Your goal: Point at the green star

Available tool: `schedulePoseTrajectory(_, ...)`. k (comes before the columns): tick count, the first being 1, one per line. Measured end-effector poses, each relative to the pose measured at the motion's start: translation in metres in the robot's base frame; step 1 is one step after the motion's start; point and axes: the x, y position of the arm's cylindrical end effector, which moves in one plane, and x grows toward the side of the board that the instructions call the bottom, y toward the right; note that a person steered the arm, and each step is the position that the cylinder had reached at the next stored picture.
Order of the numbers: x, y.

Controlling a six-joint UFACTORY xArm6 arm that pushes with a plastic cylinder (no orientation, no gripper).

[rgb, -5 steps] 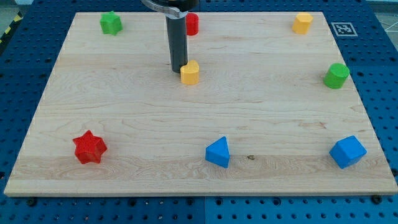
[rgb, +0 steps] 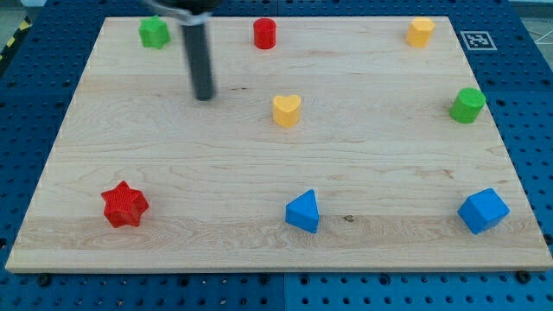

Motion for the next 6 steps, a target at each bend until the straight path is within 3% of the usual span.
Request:
schedulePoseTrajectory(2, -0.104, -0.153)
schedulePoseTrajectory(6, -0.172, -0.085)
